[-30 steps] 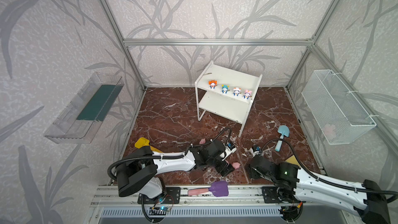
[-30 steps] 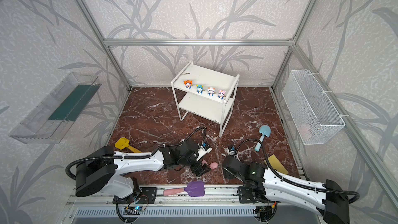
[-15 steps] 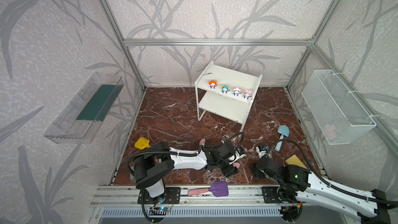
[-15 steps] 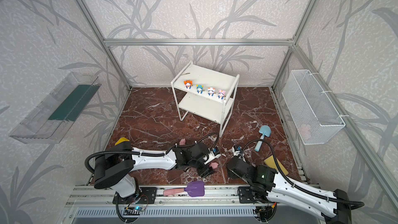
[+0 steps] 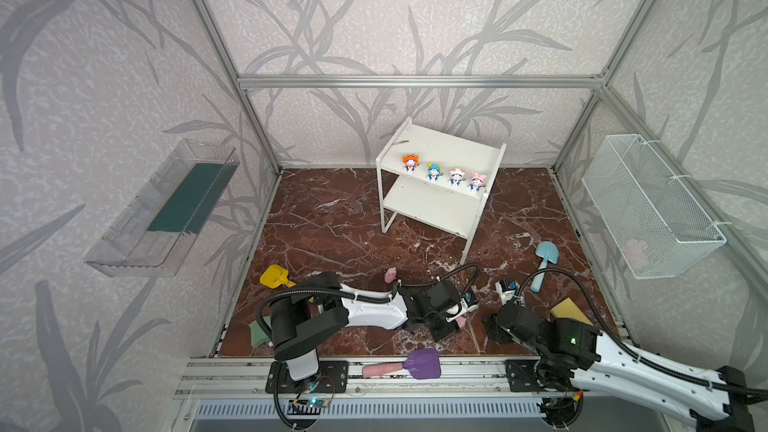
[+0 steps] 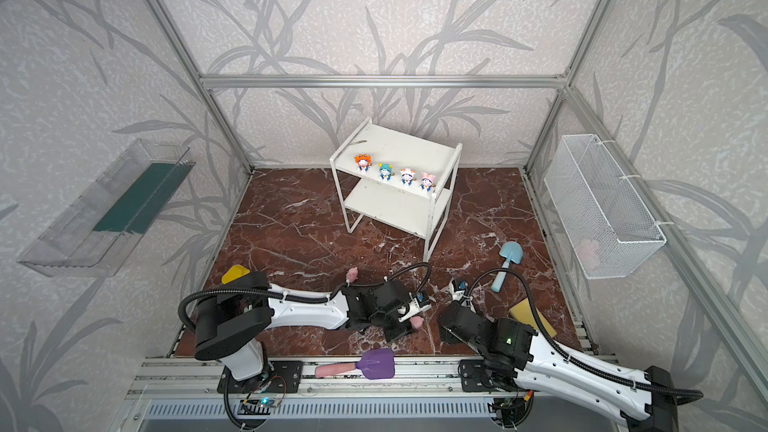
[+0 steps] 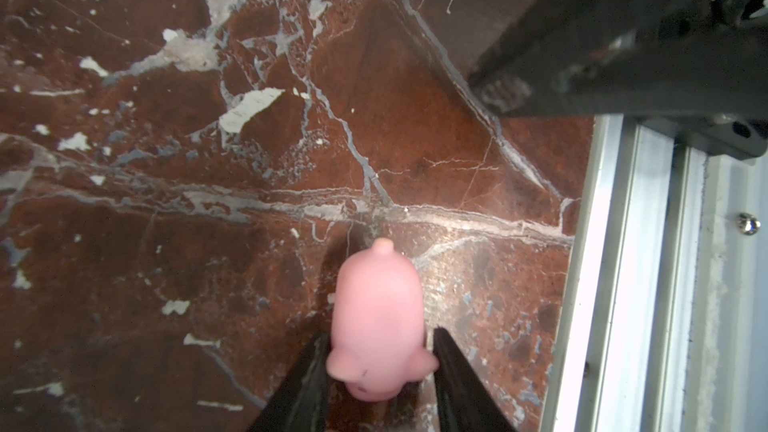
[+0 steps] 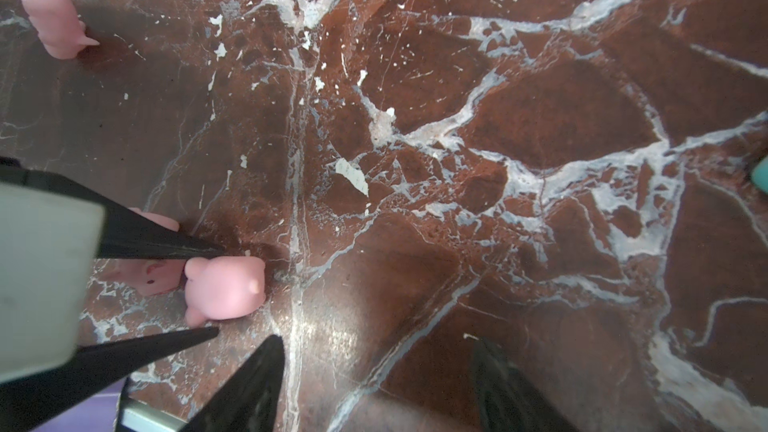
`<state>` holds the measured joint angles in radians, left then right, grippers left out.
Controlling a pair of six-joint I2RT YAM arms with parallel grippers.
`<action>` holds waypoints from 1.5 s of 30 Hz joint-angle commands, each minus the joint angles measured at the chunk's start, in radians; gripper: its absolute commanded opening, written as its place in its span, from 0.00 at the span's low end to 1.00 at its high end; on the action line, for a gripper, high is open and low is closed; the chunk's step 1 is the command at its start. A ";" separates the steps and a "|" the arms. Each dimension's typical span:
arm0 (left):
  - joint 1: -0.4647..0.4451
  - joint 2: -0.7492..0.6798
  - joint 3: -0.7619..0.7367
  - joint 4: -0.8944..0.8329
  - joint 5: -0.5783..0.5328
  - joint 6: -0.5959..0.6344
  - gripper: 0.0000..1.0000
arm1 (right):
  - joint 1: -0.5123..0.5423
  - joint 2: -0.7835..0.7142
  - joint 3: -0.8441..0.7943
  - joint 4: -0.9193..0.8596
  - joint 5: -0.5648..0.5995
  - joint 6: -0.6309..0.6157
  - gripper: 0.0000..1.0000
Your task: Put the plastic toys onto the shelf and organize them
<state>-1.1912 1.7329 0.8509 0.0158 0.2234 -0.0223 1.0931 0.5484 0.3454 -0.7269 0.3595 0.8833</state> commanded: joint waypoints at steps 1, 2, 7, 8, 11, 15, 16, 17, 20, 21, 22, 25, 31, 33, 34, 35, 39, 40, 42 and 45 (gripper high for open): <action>-0.007 0.017 0.017 -0.010 -0.009 0.019 0.38 | 0.004 -0.008 0.000 -0.012 0.025 0.006 0.72; -0.007 0.016 0.018 -0.010 -0.012 0.019 0.37 | 0.004 -0.010 0.000 -0.011 0.025 0.006 0.72; -0.007 -0.028 0.011 -0.028 -0.041 0.022 0.33 | 0.003 -0.015 0.001 -0.009 0.029 -0.001 0.72; -0.006 -0.042 0.009 -0.035 -0.048 0.022 0.31 | 0.004 -0.017 0.002 -0.007 0.029 -0.003 0.72; -0.004 -0.076 0.009 -0.069 -0.092 0.020 0.31 | 0.003 -0.035 0.009 0.008 0.033 -0.022 0.72; 0.001 -0.134 0.006 -0.126 -0.160 0.024 0.30 | 0.004 -0.073 0.007 0.035 0.030 -0.057 0.72; 0.006 -0.155 0.002 -0.136 -0.178 0.024 0.29 | 0.004 -0.081 0.007 0.038 0.033 -0.063 0.72; 0.011 -0.178 -0.002 -0.144 -0.197 0.023 0.29 | 0.004 -0.086 0.008 0.037 0.034 -0.066 0.72; 0.051 -0.244 0.000 -0.169 -0.217 0.005 0.28 | 0.004 -0.093 0.009 0.035 0.035 -0.072 0.72; 0.068 -0.262 0.002 -0.172 -0.219 -0.006 0.28 | 0.004 -0.094 0.007 0.036 0.035 -0.074 0.72; 0.086 -0.283 0.004 -0.173 -0.220 -0.021 0.28 | 0.003 -0.092 0.007 0.039 0.034 -0.074 0.72; 0.131 -0.340 -0.004 -0.131 -0.223 -0.072 0.28 | 0.004 -0.090 0.004 0.055 0.030 -0.077 0.71; 0.176 -0.389 -0.036 0.068 -0.288 -0.124 0.28 | 0.003 -0.087 -0.006 0.081 0.023 -0.081 0.71; 0.188 -0.377 -0.018 0.092 -0.309 -0.123 0.28 | 0.004 -0.088 -0.009 0.084 0.020 -0.080 0.71; 0.196 -0.367 -0.008 0.107 -0.312 -0.124 0.28 | 0.003 -0.090 -0.010 0.085 0.018 -0.078 0.71; 0.203 -0.353 0.006 0.119 -0.320 -0.124 0.28 | 0.004 -0.092 -0.012 0.084 0.016 -0.079 0.71; 0.212 -0.300 0.053 0.147 -0.392 -0.139 0.28 | 0.004 -0.113 -0.017 0.076 0.013 -0.078 0.71; 0.212 -0.292 0.055 0.175 -0.406 -0.143 0.28 | 0.004 -0.123 -0.019 0.075 0.013 -0.077 0.71; 0.212 -0.278 0.053 0.242 -0.425 -0.152 0.28 | 0.004 -0.139 -0.022 0.068 0.012 -0.076 0.71; 0.212 -0.255 0.070 0.297 -0.440 -0.144 0.28 | 0.004 -0.164 -0.026 0.058 0.019 -0.067 0.71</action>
<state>-0.9798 1.4628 0.8825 0.2127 -0.1665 -0.1516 1.0931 0.4057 0.3363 -0.6563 0.3660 0.8143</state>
